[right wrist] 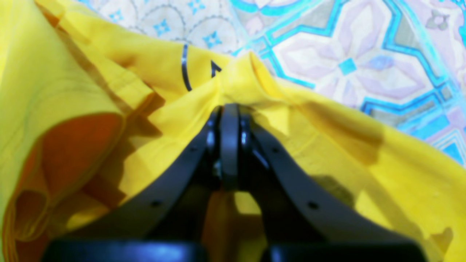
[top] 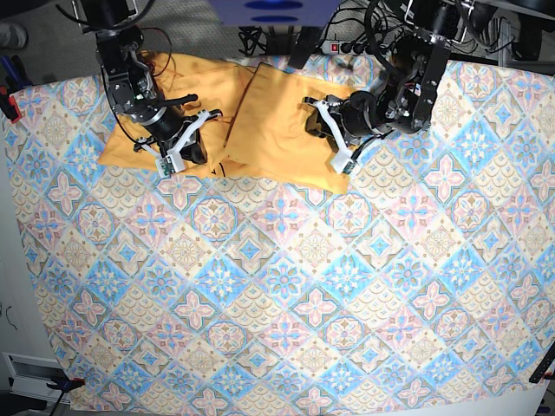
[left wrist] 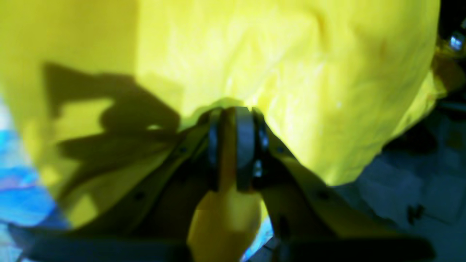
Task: Fold the T-shirt properly
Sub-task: 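Lower the folded end onto the strip and open the left gripper, then move the right gripper to the strip's other end and grasp it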
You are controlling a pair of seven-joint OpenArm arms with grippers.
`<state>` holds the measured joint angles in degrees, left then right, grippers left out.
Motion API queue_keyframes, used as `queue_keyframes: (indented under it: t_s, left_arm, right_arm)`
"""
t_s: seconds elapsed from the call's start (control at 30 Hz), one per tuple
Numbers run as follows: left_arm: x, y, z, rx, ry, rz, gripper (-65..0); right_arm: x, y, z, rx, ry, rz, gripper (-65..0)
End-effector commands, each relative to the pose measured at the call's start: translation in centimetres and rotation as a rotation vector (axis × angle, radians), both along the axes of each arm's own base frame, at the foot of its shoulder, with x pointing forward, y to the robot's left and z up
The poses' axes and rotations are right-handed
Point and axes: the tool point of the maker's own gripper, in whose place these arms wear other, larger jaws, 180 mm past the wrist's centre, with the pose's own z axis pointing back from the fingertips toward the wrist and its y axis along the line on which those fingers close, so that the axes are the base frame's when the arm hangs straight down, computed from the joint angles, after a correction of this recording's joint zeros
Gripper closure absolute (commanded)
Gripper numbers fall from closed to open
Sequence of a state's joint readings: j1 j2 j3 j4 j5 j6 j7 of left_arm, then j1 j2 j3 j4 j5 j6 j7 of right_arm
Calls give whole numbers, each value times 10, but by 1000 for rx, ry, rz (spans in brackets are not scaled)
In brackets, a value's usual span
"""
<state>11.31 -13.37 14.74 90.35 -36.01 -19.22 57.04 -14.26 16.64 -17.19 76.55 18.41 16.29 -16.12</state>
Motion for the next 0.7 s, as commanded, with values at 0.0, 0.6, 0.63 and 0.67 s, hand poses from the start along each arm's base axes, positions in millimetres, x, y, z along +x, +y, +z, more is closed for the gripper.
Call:
queue_keyframes:
  t_s: [0.0,0.6,0.63,0.67]
  left_arm:
    - [21,-3,24,-40,-86,12,-58]
    - [46,38,34,-159,-61,238,-279]
    - [45,37,34,-162,-60,237,-282]
    - [44,32,34,-167,-57,223,-281]
  right_arm:
    - [-3,-6,-4,-31,30,7,0]
    - [14,-65,34,-69,-74,-151,0]
    - [14,-70,36,-73,-80,-164,0]
    - [13,-75,38,-78,-85,-177,0]
